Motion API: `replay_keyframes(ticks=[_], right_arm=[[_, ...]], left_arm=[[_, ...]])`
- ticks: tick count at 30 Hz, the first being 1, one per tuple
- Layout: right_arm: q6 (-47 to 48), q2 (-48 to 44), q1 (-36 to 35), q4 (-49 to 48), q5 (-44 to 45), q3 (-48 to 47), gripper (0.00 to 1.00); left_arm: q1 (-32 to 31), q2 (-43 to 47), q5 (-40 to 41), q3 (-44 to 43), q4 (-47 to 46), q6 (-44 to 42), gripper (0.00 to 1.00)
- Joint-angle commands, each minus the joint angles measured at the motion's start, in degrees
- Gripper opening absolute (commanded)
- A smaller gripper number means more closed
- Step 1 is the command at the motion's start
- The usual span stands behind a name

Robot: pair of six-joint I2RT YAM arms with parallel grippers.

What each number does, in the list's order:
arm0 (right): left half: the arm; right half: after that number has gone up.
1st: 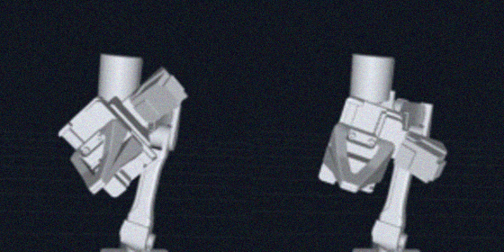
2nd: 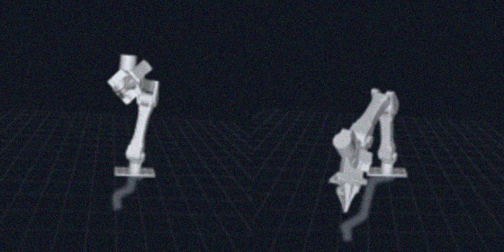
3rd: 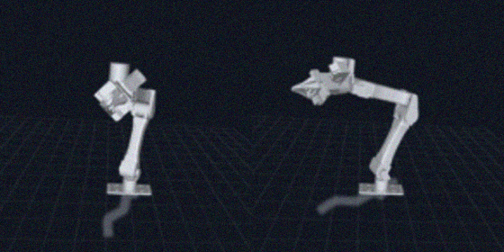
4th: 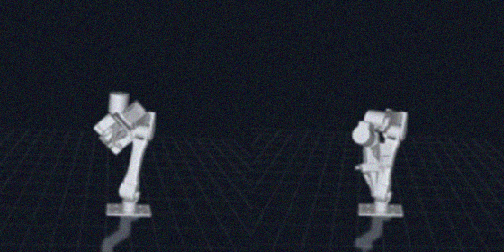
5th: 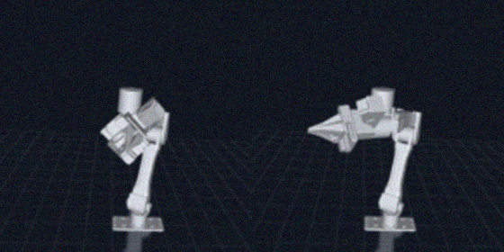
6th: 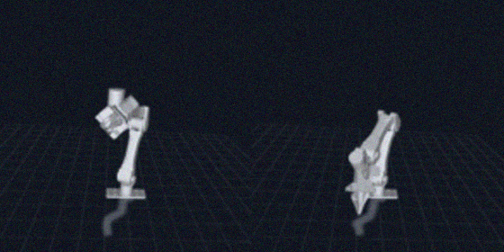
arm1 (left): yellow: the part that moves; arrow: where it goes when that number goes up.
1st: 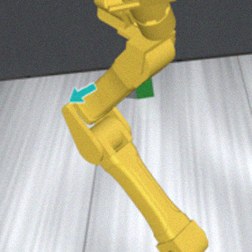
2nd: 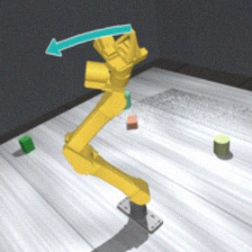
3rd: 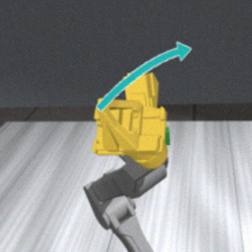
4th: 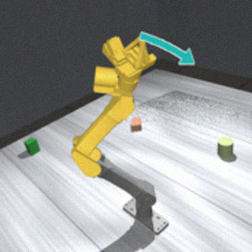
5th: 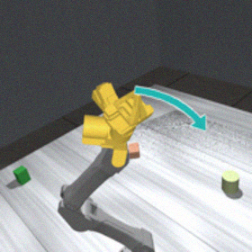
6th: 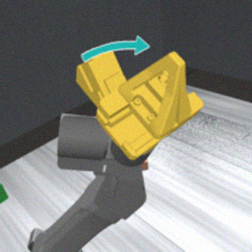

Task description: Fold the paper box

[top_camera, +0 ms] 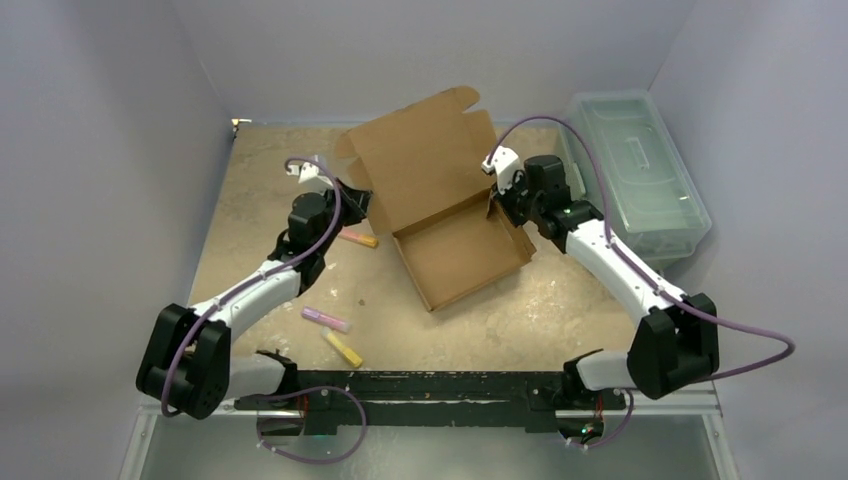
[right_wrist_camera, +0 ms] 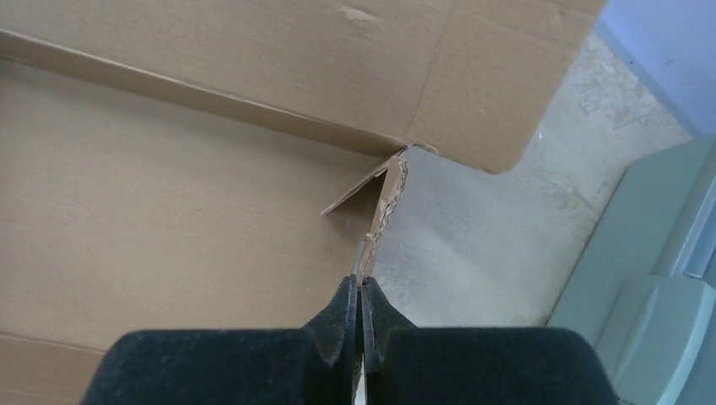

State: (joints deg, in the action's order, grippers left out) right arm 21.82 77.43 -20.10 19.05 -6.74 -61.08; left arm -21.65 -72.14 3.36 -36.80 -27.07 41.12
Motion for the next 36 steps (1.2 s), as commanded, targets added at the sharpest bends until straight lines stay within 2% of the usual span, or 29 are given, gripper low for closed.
replay_keyframes(ticks=[1, 8, 11, 18, 28, 36], right_arm=[[2.3, 2.8, -3.7, -4.1, 7.1, -1.1, 0.00], [2.0, 6.9, -5.0, -6.3, 13.1, 1.0, 0.00], [1.2, 7.2, -5.0, -6.2, 12.8, 1.1, 0.00], [-3.0, 8.1, -3.8, -3.9, 1.8, 1.4, 0.01], [-6.2, 8.4, 4.3, 0.4, -14.8, 0.0, 0.17], [-6.6, 8.8, 6.0, 2.7, -22.5, -0.3, 0.31]], left_arm=[[-2.3, -1.5, -2.8, -1.9, -3.2, -2.8, 0.00], [-2.6, -1.7, -1.8, 3.5, -5.5, -4.9, 0.00], [-2.6, -0.8, -1.5, 4.9, -6.3, -5.1, 0.00], [-2.6, 0.0, -1.8, 6.4, -6.9, -5.2, 0.00], [-2.6, 1.0, -1.2, 7.0, -7.1, -5.7, 0.00], [-2.7, 1.6, -1.0, 7.0, -6.3, -5.9, 0.00]])
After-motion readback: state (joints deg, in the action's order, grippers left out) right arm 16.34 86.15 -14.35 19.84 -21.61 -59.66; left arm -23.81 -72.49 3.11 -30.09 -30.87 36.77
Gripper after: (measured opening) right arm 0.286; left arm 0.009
